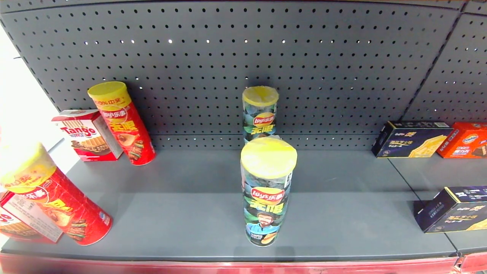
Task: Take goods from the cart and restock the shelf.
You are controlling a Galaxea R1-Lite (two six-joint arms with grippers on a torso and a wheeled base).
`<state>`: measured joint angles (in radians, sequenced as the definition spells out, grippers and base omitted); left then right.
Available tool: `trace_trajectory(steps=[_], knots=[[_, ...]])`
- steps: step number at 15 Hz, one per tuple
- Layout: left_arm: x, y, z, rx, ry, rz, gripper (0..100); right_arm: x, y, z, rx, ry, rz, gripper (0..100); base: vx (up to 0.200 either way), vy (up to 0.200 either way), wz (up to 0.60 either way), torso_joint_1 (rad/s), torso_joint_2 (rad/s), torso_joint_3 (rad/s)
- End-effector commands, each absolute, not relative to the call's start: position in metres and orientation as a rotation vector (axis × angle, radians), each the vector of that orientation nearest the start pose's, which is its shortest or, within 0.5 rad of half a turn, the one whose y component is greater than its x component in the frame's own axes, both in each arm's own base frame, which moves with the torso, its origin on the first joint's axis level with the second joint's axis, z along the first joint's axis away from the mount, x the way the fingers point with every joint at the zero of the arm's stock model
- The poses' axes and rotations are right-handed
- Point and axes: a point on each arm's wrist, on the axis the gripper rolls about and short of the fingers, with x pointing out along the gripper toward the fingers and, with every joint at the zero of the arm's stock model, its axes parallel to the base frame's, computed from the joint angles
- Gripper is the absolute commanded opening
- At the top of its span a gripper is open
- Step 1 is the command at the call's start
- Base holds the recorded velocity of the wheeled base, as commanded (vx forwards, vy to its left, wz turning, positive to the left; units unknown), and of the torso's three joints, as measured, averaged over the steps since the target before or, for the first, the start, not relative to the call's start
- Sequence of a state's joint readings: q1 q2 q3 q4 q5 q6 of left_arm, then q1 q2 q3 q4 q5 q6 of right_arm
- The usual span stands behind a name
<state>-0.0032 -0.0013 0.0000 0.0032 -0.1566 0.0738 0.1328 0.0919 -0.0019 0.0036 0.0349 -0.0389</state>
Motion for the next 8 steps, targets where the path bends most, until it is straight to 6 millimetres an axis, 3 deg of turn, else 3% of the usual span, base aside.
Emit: trace_trajectory(steps=[1,4,6,8], knots=[[-0.0231,-0.0034,0.0752,0.070,-0.003,-0.158,100,-0.0154,-0.0020,0.0770,-0.009,0.098,0.140,100,0.000,0.000,0.00,0.000,0.00,0.000],[-0.0231,-0.0034,0.0752,0.070,-0.003,-0.158,100,-0.0154,-0.0020,0.0771,-0.009,0.096,0.140,100,0.000,0.000,0.00,0.000,0.00,0.000],[-0.0231,-0.0034,0.0752,0.072,-0.003,-0.160,100,-0.0157,-0.0006,0.0768,-0.005,0.098,0.051,100,0.000,0.000,0.00,0.000,0.00,0.000],[-0.0231,-0.0034,0.0752,0.073,-0.003,-0.160,100,-0.0228,0.0005,0.0753,0.002,0.002,-0.011,100,0.000,0.000,0.00,0.000,0.00,0.000]])
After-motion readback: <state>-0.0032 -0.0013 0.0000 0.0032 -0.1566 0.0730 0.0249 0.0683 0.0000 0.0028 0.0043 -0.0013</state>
